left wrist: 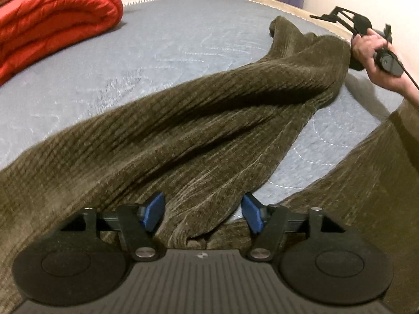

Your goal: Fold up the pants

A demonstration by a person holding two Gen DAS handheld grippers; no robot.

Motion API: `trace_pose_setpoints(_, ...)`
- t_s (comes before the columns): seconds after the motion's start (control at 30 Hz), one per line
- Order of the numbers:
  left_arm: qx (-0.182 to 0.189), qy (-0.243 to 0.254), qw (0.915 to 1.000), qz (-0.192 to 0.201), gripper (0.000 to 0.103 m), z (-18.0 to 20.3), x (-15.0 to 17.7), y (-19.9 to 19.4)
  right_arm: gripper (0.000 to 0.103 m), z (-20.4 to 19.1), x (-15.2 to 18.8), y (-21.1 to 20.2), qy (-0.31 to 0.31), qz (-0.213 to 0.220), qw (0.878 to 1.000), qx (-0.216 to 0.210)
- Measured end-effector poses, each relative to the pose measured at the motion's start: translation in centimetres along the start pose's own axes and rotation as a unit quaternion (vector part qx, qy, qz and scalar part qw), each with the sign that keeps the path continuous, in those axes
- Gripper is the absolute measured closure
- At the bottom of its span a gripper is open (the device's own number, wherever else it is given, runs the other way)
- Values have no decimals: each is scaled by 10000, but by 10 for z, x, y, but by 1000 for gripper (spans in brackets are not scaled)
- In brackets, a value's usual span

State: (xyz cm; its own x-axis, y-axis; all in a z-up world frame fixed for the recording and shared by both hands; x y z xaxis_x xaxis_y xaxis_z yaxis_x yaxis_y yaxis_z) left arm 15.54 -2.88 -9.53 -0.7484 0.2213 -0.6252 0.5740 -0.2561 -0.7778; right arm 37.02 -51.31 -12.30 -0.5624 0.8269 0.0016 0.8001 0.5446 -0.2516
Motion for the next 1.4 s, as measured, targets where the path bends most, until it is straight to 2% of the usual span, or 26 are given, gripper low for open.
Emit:
trace_pose_setpoints(0.07,-88,4,9999,83,55,-1,-1,-1,71,-8,-1,4,-231,84,9996,104)
trace_pose_setpoints(0.1,-118,9,9999,101,71,-2,-3,-2,89,-15,-2,3,-381,157,9991,132)
trace_pose_setpoints(0.13,-147,2,9998,110,81,-3,-5,-4,94,-23,0,-6,-680,331,9970,157)
trace_pose_setpoints(0.2,-132,-103,9998,123,88,-9,-9,-10,99,-55,9,-27,-1721,939,9801,321)
trace_pose_setpoints(0.23,-96,-161,9997,129,89,-12,-11,-12,99,-73,17,-34,-2334,1241,9634,447)
trace_pose_setpoints(0.3,1,-198,9998,47,90,-18,-13,-17,99,-102,39,-39,-3472,1773,9174,803)
trace_pose_setpoints(0.37,160,-73,9997,-169,90,-19,-14,-20,99,-113,66,-39,-4443,2106,8572,1529)
trace_pose_setpoints(0.4,203,36,9994,-275,90,-16,-15,-21,99,-112,70,-35,-4581,2169,8376,2038)
trace_pose_setpoints(0.47,232,300,9982,-469,90,-10,-14,-23,97,-96,67,-25,-4447,2105,7922,3610)
trace_pose_setpoints(0.5,266,420,9972,-554,90,-7,-14,-24,88,-81,58,-25,-4077,2000,7775,4351)
trace_pose_setpoints(0.53,265,496,9965,-613,90,-5,-13,-25,84,-68,48,-30,-3656,1943,7751,4773)
trace_pose_setpoints(0.57,256,541,9959,-680,90,-4,-13,-26,77,-54,37,-40,-3179,1918,7865,4935)
trace_pose_setpoints(0.6,273,552,9953,-748,90,-2,-13,-26,65,-41,24,-57,-2687,1957,8162,4726)
trace_pose_setpoints(0.63,294,595,9945,-807,90,0,-12,-26,66,-37,17,-68,-2561,2017,8319,4491)
trace_pose_setpoints(0.73,297,712,9932,-876,90,2,-9,-30,60,-39,5,-86,-2546,2165,8273,4516)
trace_pose_setpoints(0.77,321,722,9928,-896,90,2,-10,-32,59,-35,2,-94,-2363,2244,8363,4408)
trace_pose_setpoints(0.87,402,589,9943,-793,90,-3,-13,-38,59,-18,-13,-107,-1732,2032,8869,3769)
trace_pose_setpoints(0.97,572,103,9970,-520,90,-14,-20,-40,59,-16,-20,-105,-1935,1794,8996,3480)
trace_pose_setpoints(1.0,587,31,9971,-482,90,-15,-20,-40,64,-16,-24,-106,-2008,1702,9046,3351)
trace_pose_setpoints(1.03,578,-14,9973,-455,90,-17,-20,-37,91,-16,-26,-108,-2020,1707,9081,3245)
trace_pose_setpoints(1.1,638,-13,9969,-454,90,-16,-20,-32,92,-22,-24,-125,-2095,2175,9020,3086)
trace_pose_setpoints(1.2,819,121,9954,-473,89,-11,-20,-29,93,-45,-7,-137,-2661,3062,8523,3301)
trace_pose_setpoints(1.27,740,237,9952,-599,89,-9,-19,-27,92,-38,-3,-134,-2511,3234,8278,3836)
trace_pose_setpoints(1.33,832,268,9932,-767,88,-9,-17,-26,90,-11,-10,-130,-1897,2787,8203,4620)
trace_pose_setpoints(1.37,886,322,9918,-857,87,-9,-16,-26,91,-1,-10,-135,-1746,2816,8258,4563)
trace_pose_setpoints(1.4,896,431,9906,-940,84,-8,-14,-27,89,-1,-9,-139,-1838,2907,8237,4509)
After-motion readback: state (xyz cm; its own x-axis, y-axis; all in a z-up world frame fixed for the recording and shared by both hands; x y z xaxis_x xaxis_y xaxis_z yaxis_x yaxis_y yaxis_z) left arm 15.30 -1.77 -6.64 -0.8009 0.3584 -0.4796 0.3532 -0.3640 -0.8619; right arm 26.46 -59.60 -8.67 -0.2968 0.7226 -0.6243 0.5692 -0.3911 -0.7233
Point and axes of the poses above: each gripper's, at about its wrist camera, not at the fingertips, and y roughly the way its jaws point, z to its right, x to its underside, the point moved 1 cm from there along y, roughly the way its jaws point, and after that the axes turned 7 degrees about x, right-handed, at the moved point
